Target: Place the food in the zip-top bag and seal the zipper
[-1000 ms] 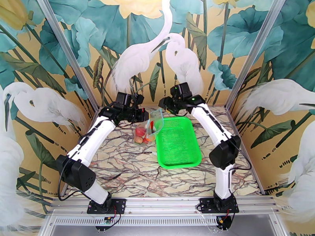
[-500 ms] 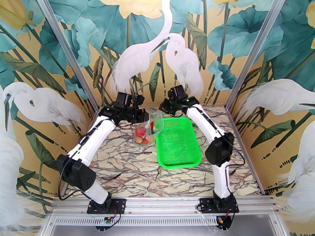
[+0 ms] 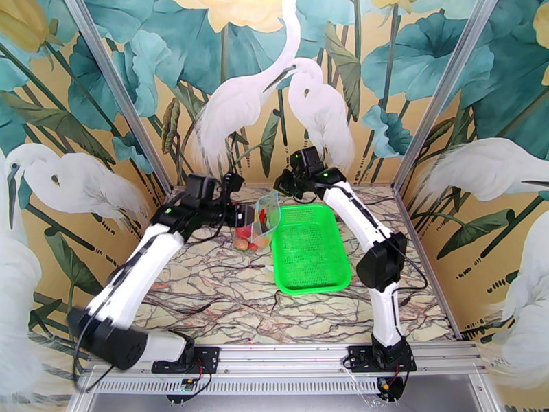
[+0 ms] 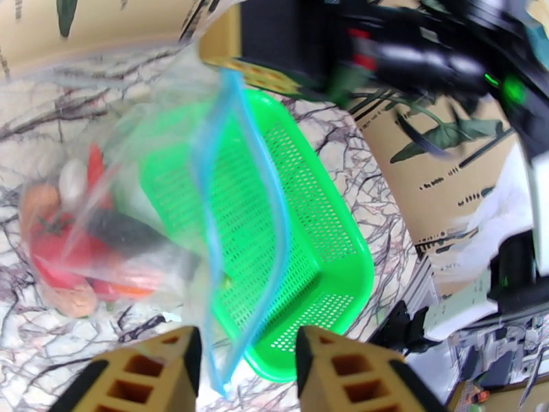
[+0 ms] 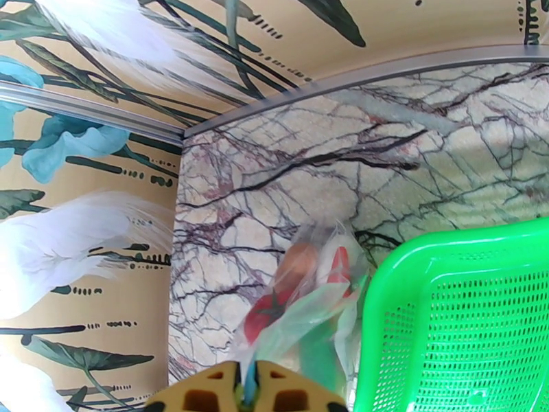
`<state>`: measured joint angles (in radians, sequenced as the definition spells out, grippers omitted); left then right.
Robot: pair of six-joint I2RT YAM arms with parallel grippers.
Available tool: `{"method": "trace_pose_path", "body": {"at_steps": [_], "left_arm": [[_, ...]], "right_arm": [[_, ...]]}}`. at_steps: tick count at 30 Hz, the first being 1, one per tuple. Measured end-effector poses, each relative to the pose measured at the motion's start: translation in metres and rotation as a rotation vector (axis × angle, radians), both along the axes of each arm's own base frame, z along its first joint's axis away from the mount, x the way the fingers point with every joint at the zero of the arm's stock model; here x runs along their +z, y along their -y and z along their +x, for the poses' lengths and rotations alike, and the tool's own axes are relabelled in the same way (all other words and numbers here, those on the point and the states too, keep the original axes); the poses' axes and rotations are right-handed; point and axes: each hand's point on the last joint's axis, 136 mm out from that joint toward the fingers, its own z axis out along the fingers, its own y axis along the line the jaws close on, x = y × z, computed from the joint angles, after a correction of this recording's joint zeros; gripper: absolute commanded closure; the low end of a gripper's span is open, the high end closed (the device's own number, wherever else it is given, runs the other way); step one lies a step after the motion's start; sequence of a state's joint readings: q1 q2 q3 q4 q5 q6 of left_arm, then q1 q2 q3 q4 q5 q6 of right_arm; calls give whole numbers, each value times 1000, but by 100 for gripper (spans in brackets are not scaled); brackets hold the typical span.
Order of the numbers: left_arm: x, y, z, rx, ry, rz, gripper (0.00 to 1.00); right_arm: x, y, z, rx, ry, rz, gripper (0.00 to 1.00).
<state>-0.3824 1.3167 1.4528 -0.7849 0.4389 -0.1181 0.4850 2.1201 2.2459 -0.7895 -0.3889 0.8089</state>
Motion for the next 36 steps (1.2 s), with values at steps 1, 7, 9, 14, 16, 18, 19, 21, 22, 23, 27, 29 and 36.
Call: {"method": "trace_pose_path", "body": {"at_steps": [1,7,9,14,16,18,19,21,22,23,27,29,36], "left_arm": [[2,1,-7,-11,26,13,48],[-3,6,-33,-74,132,118,44],[-11,6,-35,-83,144,160,44],[-37,7,-40,-110,155,283,43],[-45,8,-42,-122,151,323,42],[-52,9,-43,-137,146,357,42],[-55,10,-44,-142,141,370,42],[-62,12,-44,-157,134,394,42],[-65,14,-45,-163,129,406,42],[-68,15,-45,-168,125,417,42],[-79,18,-42,-179,104,440,41],[-85,19,-40,-184,92,455,41],[-103,21,-36,-201,70,504,62]], "right_arm": [[1,-1,1,0,3,2,100],[-4,-2,2,2,-9,-3,100],[-5,-2,2,3,-13,-4,100],[-3,-2,2,3,-10,-3,100],[-3,-2,2,4,-10,-3,100],[-3,-2,1,4,-11,-3,100],[-3,-2,1,4,-11,-3,100],[-3,-2,1,6,-12,-1,100],[-3,-2,1,7,-12,-1,100],[-3,-2,1,8,-13,0,100],[-2,-3,0,15,-15,6,100],[-1,-4,-1,21,-17,10,100],[-1,-5,-2,24,-17,12,100]]}}
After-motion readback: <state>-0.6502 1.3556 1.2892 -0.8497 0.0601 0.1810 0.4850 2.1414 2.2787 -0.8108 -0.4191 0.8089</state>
